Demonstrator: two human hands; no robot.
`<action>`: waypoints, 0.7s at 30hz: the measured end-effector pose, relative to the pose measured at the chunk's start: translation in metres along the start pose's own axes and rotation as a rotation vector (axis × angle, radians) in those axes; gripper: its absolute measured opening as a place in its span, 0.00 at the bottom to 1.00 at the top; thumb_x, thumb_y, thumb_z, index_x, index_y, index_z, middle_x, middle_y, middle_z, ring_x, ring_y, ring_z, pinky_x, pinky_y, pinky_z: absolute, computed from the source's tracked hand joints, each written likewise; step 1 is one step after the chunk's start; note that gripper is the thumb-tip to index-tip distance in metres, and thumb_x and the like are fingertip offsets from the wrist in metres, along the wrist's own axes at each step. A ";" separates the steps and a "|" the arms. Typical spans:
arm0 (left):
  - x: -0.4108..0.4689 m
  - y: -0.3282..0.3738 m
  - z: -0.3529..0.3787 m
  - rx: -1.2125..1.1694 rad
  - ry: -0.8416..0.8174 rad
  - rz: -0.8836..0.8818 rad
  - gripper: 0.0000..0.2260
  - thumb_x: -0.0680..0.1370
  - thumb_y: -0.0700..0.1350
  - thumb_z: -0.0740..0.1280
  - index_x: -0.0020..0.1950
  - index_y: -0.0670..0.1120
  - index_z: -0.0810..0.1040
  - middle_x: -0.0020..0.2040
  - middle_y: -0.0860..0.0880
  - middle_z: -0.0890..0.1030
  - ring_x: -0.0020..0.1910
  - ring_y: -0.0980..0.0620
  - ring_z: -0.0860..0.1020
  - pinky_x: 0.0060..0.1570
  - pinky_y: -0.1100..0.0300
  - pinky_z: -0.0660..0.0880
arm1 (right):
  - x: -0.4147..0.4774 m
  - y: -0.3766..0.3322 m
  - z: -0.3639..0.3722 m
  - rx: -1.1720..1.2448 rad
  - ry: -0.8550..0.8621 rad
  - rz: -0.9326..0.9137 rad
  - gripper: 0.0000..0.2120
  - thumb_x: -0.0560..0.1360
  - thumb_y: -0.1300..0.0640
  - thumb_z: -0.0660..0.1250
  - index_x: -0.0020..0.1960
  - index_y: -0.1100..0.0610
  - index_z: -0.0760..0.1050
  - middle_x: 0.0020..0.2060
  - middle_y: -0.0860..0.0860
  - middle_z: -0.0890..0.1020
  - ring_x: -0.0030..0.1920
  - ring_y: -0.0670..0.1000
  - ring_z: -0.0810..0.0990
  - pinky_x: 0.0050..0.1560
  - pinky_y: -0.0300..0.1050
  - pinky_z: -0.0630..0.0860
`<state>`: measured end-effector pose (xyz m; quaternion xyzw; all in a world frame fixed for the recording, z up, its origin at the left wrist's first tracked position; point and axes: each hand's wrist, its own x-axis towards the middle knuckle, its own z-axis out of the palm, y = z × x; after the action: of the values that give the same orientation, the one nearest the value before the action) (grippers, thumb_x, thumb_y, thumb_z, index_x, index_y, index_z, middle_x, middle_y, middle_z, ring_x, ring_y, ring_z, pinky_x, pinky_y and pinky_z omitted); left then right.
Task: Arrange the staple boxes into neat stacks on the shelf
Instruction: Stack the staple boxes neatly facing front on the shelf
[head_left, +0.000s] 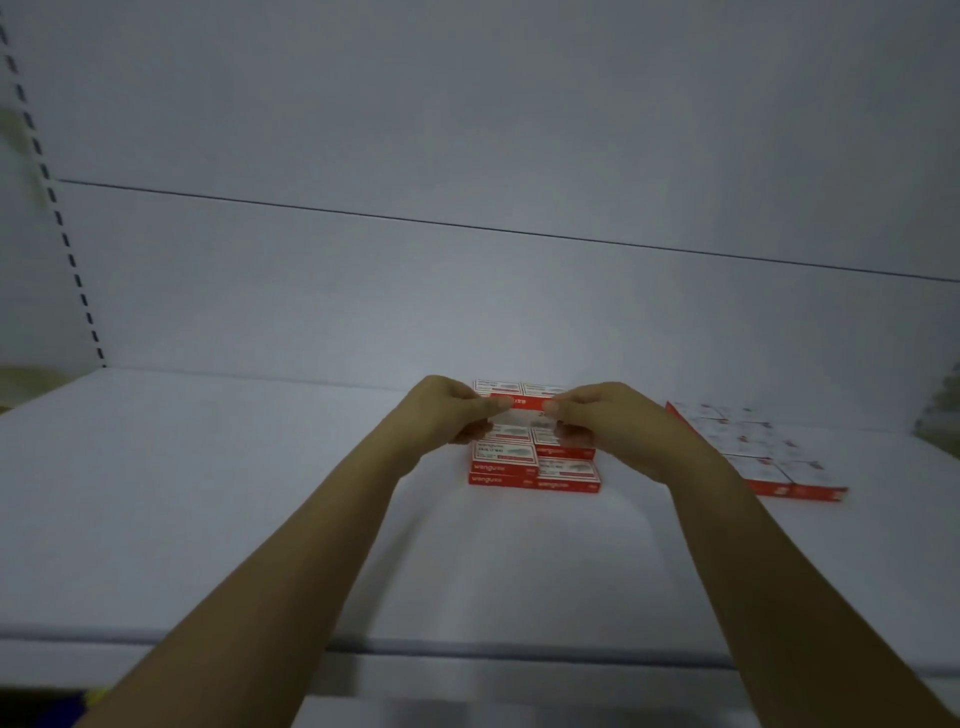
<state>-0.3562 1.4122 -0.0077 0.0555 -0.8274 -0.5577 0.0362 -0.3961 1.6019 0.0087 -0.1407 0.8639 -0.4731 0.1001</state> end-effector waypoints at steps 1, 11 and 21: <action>-0.004 0.002 0.003 -0.013 -0.013 -0.011 0.17 0.73 0.52 0.70 0.49 0.38 0.81 0.47 0.42 0.84 0.41 0.51 0.80 0.47 0.60 0.79 | -0.003 0.003 -0.002 0.051 -0.008 0.017 0.10 0.75 0.54 0.68 0.49 0.61 0.80 0.46 0.58 0.84 0.48 0.55 0.83 0.56 0.51 0.79; -0.037 0.018 0.028 0.014 -0.041 0.064 0.15 0.69 0.39 0.75 0.54 0.41 0.78 0.46 0.48 0.82 0.45 0.52 0.81 0.52 0.59 0.77 | -0.041 0.023 -0.029 0.140 -0.048 -0.120 0.21 0.69 0.66 0.72 0.61 0.57 0.74 0.53 0.49 0.81 0.50 0.43 0.80 0.45 0.31 0.76; -0.055 0.012 0.050 0.175 0.172 0.292 0.18 0.66 0.35 0.76 0.49 0.46 0.72 0.47 0.51 0.79 0.39 0.55 0.77 0.37 0.63 0.78 | -0.054 0.028 -0.012 -0.092 0.106 -0.325 0.18 0.68 0.68 0.72 0.50 0.50 0.73 0.55 0.47 0.74 0.44 0.40 0.78 0.34 0.32 0.76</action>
<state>-0.3086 1.4697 -0.0154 -0.0146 -0.8659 -0.4655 0.1824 -0.3536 1.6438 -0.0070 -0.2579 0.8546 -0.4498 -0.0299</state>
